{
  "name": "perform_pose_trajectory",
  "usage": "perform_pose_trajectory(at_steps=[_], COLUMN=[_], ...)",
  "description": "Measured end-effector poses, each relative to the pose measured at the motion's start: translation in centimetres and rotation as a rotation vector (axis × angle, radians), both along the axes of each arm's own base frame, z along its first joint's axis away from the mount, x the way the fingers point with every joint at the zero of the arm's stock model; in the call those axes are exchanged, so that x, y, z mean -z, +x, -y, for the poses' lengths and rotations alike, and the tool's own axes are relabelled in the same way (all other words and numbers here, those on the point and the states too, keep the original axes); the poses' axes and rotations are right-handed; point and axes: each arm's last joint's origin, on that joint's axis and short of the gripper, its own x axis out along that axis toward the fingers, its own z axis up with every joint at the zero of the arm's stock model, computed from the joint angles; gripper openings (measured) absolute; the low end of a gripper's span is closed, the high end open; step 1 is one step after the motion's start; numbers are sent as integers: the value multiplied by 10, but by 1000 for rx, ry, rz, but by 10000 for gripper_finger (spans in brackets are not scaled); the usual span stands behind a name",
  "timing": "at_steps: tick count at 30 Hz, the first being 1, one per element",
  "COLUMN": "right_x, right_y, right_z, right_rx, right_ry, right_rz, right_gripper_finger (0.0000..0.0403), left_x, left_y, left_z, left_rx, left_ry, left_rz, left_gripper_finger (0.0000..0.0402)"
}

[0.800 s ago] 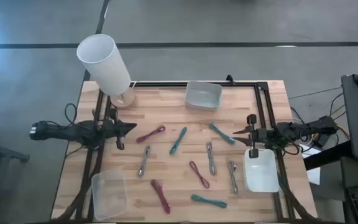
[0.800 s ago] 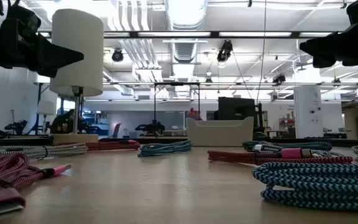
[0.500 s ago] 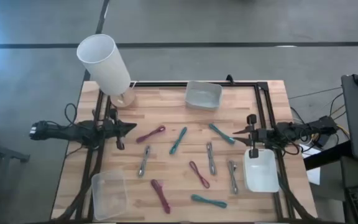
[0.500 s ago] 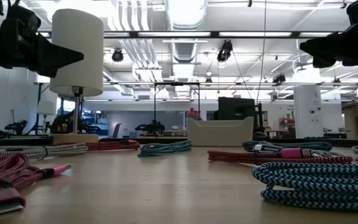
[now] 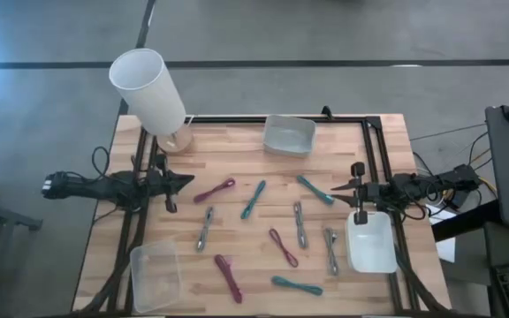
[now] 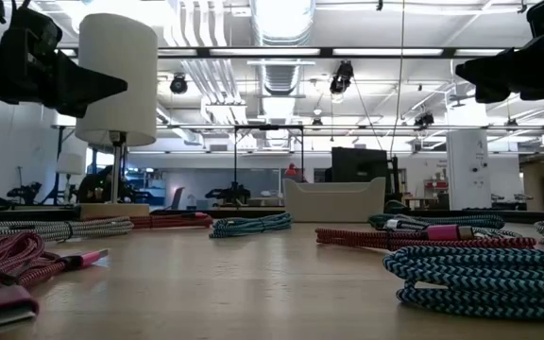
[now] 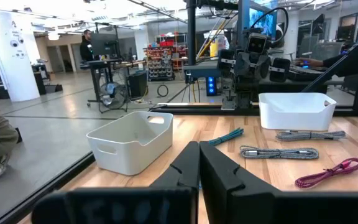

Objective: Pick & Place USB Port

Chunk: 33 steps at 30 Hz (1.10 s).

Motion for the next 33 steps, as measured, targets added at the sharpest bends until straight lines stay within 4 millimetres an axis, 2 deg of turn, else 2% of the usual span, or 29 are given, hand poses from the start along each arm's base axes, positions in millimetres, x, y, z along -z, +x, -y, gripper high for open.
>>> perform_pose_trajectory(at_steps=[7, 20, 33], right_x=[0, 0, 0], right_y=[0, 0, 0], right_z=[0, 0, 0], right_rx=[0, 0, 0], right_ry=[0, 0, 0], right_rz=[0, 0, 0], right_gripper_finger=[86, 68, 86], left_x=[0, 0, 0], left_y=[0, 0, 0], left_z=[0, 0, 0], left_rx=[1, 0, 0], left_ry=[0, 0, 0], left_rz=[0, 0, 0], left_gripper_finger=[12, 12, 12])
